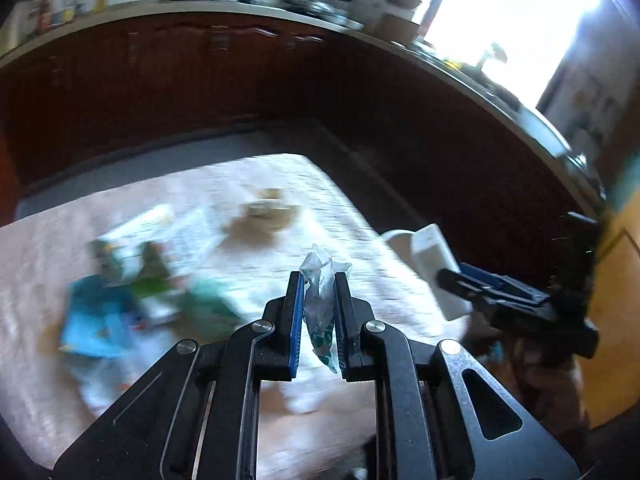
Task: Collect trash
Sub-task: 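Carry the foam block and wrapper to the white bin and release both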
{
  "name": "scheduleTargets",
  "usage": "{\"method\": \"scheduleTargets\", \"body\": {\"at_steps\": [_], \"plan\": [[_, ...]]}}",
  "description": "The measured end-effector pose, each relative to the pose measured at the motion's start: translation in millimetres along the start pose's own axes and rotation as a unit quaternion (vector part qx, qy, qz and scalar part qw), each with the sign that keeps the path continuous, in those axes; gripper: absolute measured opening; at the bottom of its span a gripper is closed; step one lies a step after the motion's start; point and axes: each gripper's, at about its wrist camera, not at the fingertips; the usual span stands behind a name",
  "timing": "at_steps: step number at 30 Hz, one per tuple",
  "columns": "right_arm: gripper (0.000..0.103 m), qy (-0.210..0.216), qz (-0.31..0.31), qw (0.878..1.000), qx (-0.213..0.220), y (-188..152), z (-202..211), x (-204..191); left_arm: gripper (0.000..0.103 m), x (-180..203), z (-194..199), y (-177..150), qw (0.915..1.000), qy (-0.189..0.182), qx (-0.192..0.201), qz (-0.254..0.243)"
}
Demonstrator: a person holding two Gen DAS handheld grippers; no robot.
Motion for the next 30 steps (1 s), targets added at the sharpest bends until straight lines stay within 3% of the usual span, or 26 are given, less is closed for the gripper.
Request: {"method": "scheduleTargets", "body": {"at_steps": [9, 16, 20, 21, 23, 24, 25, 30], "plan": [[0.067, -0.091, -0.092, 0.991, -0.038, -17.9, -1.8, 107.0, 0.012, 78.1, -106.5, 16.3, 0.9965, -0.05, -0.059, -0.031], [0.068, -0.137, -0.133, 0.979, -0.068, -28.8, -18.6, 163.9, 0.012, 103.1, -173.8, 29.7, 0.9935, -0.071, -0.086, -0.023], [0.069, -0.155, -0.145, 0.974, -0.078, -33.7, -27.1, 183.1, 0.013, 114.2, -203.8, 31.4, 0.9935, -0.064, -0.09, -0.028], [0.07, -0.161, -0.148, 0.973, -0.078, -33.6, -28.5, 186.7, 0.015, 116.6, -208.4, 31.3, 0.9935, -0.062, -0.09, -0.032], [0.071, -0.169, -0.151, 0.971, -0.078, -31.2, -32.5, 188.9, 0.032, 119.3, -218.5, 31.0, 0.9935, -0.06, -0.093, -0.029], [0.073, -0.175, -0.152, 0.969, -0.081, -30.5, -33.9, 190.6, 0.047, 117.6, -220.6, 30.2, 0.9934, -0.063, -0.094, -0.022], [0.073, -0.178, -0.153, 0.969, -0.082, -30.7, -33.3, 191.0, 0.053, 115.5, -222.3, 29.4, 0.9931, -0.071, -0.093, -0.009], [0.076, -0.179, -0.159, 0.968, -0.08, -38.0, -32.9, 196.7, 0.053, 108.2, -223.1, 26.5, 0.9921, -0.075, -0.101, 0.006]]}}
Point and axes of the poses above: each gripper's, at about its wrist camera, not at the fingertips, and z roughly against the way its jaws point, x to its right, y to its top, and after that the axes turned 11 degrees about -y, right-handed
